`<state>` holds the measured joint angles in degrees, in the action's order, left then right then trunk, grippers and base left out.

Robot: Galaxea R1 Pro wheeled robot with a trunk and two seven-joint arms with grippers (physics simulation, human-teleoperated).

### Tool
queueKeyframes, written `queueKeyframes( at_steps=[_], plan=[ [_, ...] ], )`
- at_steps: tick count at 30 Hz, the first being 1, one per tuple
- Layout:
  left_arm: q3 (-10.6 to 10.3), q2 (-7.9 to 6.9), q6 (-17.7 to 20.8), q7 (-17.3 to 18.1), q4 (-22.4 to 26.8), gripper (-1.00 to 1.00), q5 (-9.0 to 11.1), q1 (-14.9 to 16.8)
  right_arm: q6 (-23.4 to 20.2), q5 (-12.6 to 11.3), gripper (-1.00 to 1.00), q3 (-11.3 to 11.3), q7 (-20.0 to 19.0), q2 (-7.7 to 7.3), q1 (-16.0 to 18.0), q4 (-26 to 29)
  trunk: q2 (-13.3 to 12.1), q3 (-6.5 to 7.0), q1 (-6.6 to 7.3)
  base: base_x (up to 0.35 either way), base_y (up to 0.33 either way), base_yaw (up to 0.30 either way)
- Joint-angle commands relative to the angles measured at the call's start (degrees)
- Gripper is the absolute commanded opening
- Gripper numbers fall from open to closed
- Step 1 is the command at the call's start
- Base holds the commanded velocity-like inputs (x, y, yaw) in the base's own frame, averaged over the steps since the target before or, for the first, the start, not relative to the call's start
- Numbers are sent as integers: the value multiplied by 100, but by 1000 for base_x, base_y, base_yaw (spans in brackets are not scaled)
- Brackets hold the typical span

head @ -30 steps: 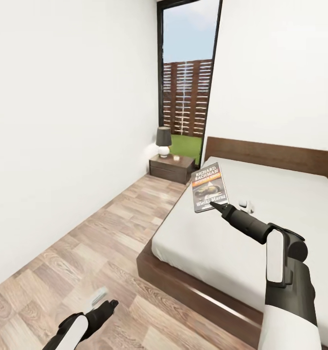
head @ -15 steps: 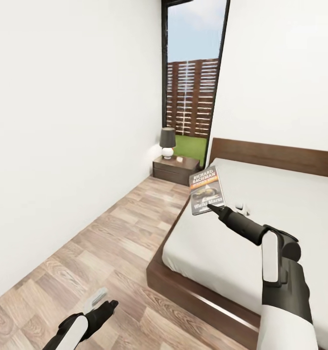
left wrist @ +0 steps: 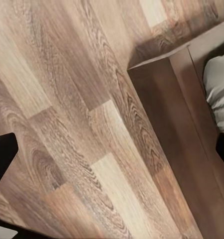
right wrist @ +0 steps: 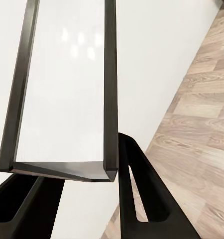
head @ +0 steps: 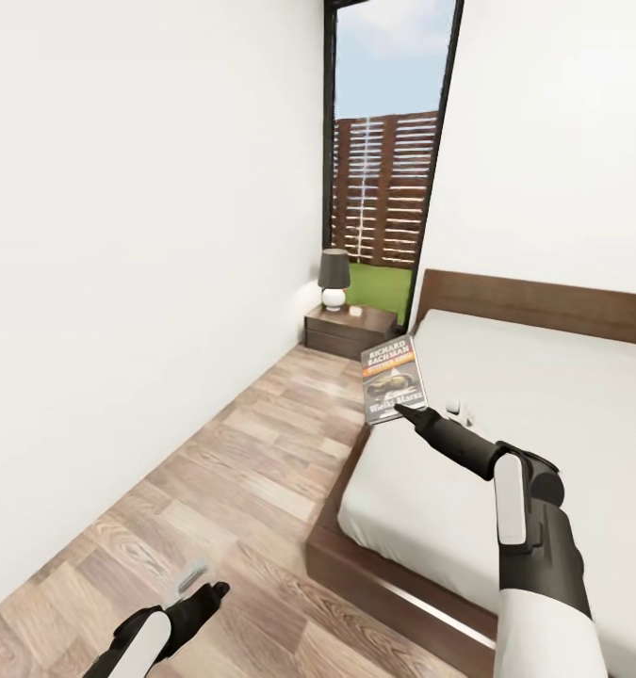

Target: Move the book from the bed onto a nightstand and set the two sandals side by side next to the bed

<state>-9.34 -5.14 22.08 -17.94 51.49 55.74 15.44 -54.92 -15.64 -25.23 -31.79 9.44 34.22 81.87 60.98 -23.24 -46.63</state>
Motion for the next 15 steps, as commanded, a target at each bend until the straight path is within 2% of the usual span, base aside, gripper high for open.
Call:
queueKeyframes(
  at_steps=[1, 15],
  plan=[
    [-24, -8, -2, -52, 10, 100, 60, 3, -41, -21, -100, -18, -48, 8, 10, -5, 5, -7, -3, 211, 268, -110],
    [-24, -5, -2, -52, 10, 100, 60, 6, -27, -26, -100, -17, -47, 10, 15, -31, 5, 15, -3, 209, 270, -240]
  ],
)
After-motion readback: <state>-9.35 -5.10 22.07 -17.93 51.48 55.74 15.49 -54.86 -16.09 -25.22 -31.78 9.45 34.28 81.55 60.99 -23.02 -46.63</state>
